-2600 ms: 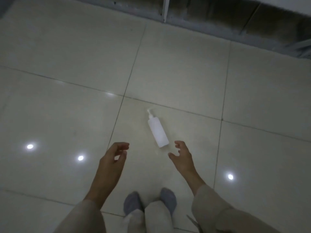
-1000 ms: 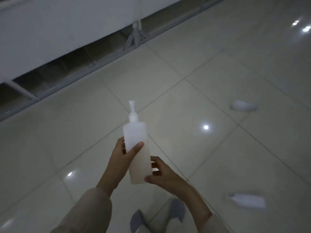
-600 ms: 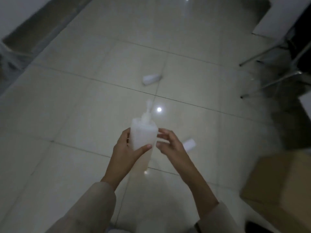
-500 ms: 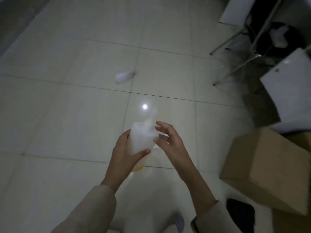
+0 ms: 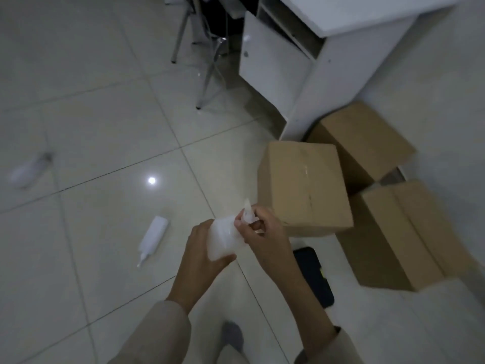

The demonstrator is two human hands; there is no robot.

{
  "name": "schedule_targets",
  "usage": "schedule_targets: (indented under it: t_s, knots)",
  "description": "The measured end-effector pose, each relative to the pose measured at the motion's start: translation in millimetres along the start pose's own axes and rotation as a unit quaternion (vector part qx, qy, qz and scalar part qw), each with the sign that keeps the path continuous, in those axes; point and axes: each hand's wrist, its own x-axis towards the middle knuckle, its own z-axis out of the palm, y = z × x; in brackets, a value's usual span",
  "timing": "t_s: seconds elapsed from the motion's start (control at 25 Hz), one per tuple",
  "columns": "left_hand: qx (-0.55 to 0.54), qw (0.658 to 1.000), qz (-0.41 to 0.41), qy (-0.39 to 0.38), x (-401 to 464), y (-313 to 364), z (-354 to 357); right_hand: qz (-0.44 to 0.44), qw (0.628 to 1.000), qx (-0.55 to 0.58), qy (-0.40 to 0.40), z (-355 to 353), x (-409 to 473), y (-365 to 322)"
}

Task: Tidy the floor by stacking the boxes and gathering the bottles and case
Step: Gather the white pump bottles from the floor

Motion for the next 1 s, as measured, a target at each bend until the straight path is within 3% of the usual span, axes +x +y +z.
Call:
schedule_targets:
  t_s: [0.2,0.36,0.48,0.72,0.88,1.0]
  knots:
    - [0.082,0.982,0.023,-0.166,34,3,65,0.056,0.992,0.010,0.113,-47,-8,60]
    - [0.126,0.962,0.039,-0.237,70,-23,108,0.132,0.971,0.008,0.198,-64,2,141]
    - [0.136,0.956,0.036,-0.259,98,-52,135,0.178,0.954,0.013,0.241,-64,25,214]
    - [0.170,0.949,0.040,-0.263,150,-128,163,0.219,0.945,0.060,0.238,-66,92,352]
    - [0.174,0.953,0.022,-0.246,179,-165,174,0.256,0.942,0.072,0.205,-69,120,412]
    - [0.169,0.958,0.012,-0.232,195,-176,181,0.306,0.911,0.176,0.214,-65,130,430]
